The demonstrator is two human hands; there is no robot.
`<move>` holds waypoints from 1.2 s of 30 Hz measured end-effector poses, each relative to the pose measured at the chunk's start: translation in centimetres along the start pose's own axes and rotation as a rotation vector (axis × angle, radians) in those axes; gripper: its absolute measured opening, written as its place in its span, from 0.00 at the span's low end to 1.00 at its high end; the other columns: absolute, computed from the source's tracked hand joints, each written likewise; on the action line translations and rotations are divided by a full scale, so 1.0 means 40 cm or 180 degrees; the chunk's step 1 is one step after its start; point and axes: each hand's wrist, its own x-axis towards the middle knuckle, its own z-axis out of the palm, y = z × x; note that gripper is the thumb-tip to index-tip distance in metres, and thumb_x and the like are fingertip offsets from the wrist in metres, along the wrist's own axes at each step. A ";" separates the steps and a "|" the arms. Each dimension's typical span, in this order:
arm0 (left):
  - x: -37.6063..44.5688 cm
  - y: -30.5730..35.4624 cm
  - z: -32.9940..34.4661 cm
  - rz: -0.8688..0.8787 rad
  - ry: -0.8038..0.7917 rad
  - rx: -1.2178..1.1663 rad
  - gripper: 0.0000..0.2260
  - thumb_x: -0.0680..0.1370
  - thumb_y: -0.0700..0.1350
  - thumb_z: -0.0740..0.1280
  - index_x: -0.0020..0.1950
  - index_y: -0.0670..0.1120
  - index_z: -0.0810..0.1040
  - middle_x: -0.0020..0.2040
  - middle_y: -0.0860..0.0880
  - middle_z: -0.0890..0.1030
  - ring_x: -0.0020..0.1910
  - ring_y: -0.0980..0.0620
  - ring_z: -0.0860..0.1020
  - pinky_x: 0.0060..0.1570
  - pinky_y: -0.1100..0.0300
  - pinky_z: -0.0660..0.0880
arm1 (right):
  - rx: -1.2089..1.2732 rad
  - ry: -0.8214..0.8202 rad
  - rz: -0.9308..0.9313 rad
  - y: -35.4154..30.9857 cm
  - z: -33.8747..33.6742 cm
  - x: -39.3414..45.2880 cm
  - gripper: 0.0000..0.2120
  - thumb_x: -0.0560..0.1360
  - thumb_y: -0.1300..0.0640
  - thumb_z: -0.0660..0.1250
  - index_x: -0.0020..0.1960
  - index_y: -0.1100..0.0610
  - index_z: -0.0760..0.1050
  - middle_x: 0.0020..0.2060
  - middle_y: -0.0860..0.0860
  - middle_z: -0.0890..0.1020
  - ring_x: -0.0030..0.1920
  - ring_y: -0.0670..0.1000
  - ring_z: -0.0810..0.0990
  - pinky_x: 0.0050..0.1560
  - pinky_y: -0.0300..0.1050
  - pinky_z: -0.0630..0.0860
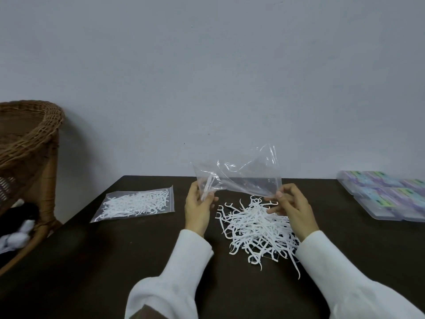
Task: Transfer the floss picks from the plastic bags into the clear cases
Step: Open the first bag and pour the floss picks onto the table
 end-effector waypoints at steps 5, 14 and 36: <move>0.008 0.008 -0.015 -0.0196 0.0412 -0.0813 0.20 0.78 0.31 0.62 0.65 0.51 0.68 0.48 0.47 0.80 0.40 0.55 0.79 0.39 0.66 0.78 | -0.0178 0.0041 0.0027 0.008 -0.009 0.002 0.06 0.76 0.57 0.63 0.47 0.60 0.73 0.42 0.53 0.82 0.39 0.43 0.82 0.42 0.36 0.77; 0.027 0.033 -0.058 -0.0090 0.0686 -0.1237 0.13 0.77 0.33 0.63 0.61 0.43 0.74 0.52 0.47 0.80 0.53 0.51 0.78 0.54 0.60 0.76 | -0.0491 -0.0707 0.0121 0.018 -0.009 0.008 0.02 0.73 0.61 0.68 0.42 0.57 0.75 0.43 0.52 0.83 0.47 0.50 0.82 0.51 0.41 0.77; 0.018 0.048 -0.022 -0.0415 -0.0842 -0.1837 0.39 0.60 0.47 0.81 0.68 0.53 0.68 0.58 0.45 0.81 0.57 0.48 0.80 0.49 0.55 0.79 | 0.0779 -0.0986 0.0591 -0.001 0.042 -0.023 0.19 0.73 0.72 0.63 0.55 0.51 0.68 0.55 0.55 0.75 0.47 0.53 0.82 0.40 0.40 0.80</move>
